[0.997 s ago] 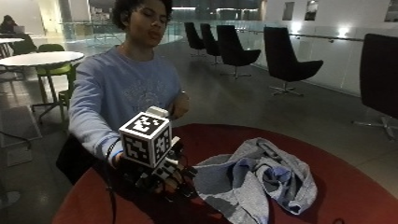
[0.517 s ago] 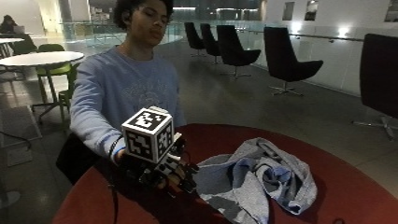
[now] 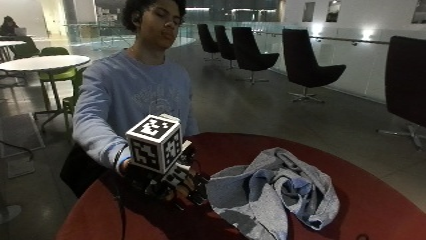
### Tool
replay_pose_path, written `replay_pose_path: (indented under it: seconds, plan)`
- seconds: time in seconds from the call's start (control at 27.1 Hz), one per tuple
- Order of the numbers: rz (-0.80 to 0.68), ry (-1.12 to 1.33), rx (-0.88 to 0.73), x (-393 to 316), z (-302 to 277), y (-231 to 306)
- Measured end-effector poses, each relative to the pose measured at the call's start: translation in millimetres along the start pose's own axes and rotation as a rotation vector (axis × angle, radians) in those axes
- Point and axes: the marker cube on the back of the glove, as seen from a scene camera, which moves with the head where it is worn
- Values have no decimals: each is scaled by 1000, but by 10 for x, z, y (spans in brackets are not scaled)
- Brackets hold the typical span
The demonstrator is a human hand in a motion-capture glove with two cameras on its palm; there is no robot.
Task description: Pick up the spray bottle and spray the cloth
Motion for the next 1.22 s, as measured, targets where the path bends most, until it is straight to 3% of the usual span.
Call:
replay_pose_path:
  seconds: [0.33, 0.96, 1.22]
  plan:
    - [19, -108, 23, 93, 19, 339]
    - [-80, -983, 82, -98, 212, 1009]
    - [-147, -1156, 93, -363, 401, 1211]
